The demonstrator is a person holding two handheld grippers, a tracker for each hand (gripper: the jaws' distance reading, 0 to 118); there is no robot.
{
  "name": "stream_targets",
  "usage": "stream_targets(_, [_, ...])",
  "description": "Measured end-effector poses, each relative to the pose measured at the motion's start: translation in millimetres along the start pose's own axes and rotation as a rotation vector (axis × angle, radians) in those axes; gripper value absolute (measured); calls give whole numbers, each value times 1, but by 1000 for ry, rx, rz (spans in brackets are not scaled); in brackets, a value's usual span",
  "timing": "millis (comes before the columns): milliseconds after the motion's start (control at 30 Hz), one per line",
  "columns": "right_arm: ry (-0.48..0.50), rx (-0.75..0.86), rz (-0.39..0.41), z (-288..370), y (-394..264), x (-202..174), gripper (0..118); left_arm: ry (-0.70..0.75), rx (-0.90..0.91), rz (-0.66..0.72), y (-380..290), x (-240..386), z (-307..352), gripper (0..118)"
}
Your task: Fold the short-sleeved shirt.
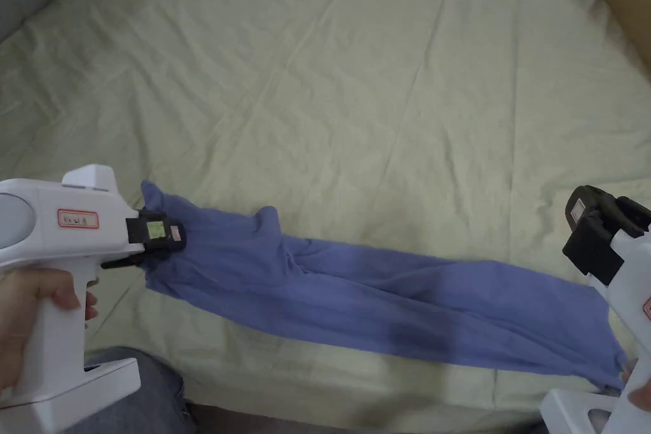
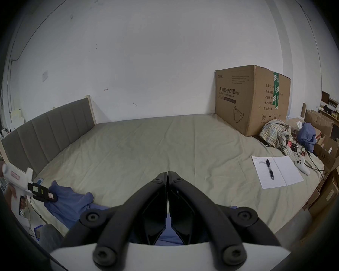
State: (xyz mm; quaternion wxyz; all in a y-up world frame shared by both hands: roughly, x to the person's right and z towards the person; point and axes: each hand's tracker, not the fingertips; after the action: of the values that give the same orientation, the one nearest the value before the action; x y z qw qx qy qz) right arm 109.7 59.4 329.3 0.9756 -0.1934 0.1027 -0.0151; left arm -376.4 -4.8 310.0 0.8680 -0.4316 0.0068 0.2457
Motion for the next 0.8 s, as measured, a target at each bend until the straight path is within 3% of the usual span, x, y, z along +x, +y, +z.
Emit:
stream_targets(167, [-9, 49, -33, 15, 5, 15, 0, -36, 58, -266, -7, 103, 41, 12])
stream_targets(300, [-24, 73, -68, 29, 3, 29, 0, -68, 27, -427, -18, 172, 28, 12])
stream_targets(633, [-119, 93, -130, 64, -12, 71, 0, -20, -216, -483, -93, 290, -105, 13])
stream_targets(700, [-138, 94, -143, 68, -16, 81, 0, -13, -242, -445, -109, 300, -132, 25])
stream_targets(733, [-147, 95, -147, 70, -16, 84, 0, -28, -256, -418, -116, 303, -142, 39])
stream_targets(767, [-154, 93, -149, 71, -17, 87, 0, -35, -261, -385, -122, 304, -152, 64])
stream_targets(800, [-162, 91, -154, 72, -18, 91, 0, -78, -281, -358, -127, 306, -161, 77])
